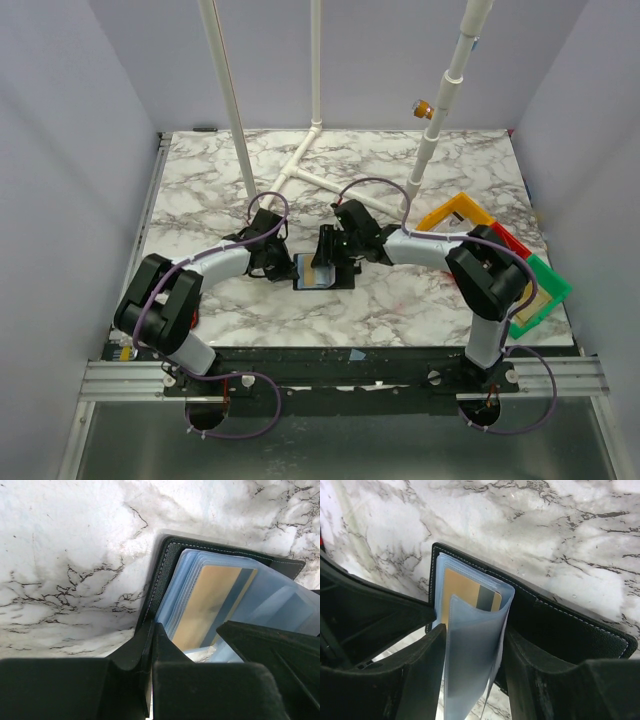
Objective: Take the credit cards out of the card holder
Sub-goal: Remove the credit card from the card holder.
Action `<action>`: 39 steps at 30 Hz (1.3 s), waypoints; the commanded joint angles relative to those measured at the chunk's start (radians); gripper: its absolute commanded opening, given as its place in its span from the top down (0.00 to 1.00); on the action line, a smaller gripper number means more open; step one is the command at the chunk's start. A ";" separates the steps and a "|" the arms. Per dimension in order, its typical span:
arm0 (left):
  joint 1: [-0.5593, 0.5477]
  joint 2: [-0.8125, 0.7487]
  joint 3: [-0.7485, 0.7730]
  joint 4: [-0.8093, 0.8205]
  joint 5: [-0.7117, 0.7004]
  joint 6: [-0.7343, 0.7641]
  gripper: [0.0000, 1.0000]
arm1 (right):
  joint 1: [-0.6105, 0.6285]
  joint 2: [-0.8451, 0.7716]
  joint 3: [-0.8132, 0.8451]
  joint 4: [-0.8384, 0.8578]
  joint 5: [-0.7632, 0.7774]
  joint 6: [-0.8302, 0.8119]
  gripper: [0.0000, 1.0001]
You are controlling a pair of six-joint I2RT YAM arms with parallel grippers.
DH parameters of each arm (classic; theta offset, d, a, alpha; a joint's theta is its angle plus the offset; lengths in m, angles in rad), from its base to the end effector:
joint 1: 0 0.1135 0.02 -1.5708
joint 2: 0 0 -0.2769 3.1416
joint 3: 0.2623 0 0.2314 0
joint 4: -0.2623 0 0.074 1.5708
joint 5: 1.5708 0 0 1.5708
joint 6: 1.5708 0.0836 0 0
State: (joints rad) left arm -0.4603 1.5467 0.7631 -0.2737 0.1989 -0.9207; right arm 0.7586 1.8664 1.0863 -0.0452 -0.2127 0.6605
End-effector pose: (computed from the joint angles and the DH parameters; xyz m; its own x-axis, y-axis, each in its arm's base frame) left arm 0.2530 -0.1439 0.1392 -0.8882 -0.4306 -0.1603 -0.3050 0.8135 -0.4952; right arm 0.2835 0.2930 0.1494 -0.8974 -0.0243 -0.4405 -0.2859 0.7925 0.5387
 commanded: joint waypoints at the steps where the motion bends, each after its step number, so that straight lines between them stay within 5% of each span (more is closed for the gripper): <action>1: -0.004 0.017 0.013 -0.021 -0.028 0.004 1.00 | -0.005 -0.059 -0.002 0.003 -0.025 -0.001 0.49; 12: -0.005 -0.009 0.052 -0.059 -0.046 0.034 1.00 | -0.005 -0.057 0.023 -0.139 0.139 -0.068 0.75; 22: -0.037 -0.038 0.167 -0.128 -0.047 0.096 1.00 | -0.006 -0.087 -0.005 -0.116 0.129 -0.070 0.70; 29: -0.082 0.087 0.238 -0.089 -0.001 0.071 1.00 | -0.012 -0.098 -0.015 -0.097 0.097 -0.039 0.68; 39: -0.124 0.158 0.268 -0.030 0.056 0.038 1.00 | -0.020 -0.195 -0.046 -0.114 0.127 -0.016 0.50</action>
State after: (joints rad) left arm -0.5625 1.7065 1.0004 -0.3431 0.2134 -0.8680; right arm 0.7448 1.7416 1.0584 -0.1585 -0.1009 0.6312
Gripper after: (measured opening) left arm 0.008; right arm 0.478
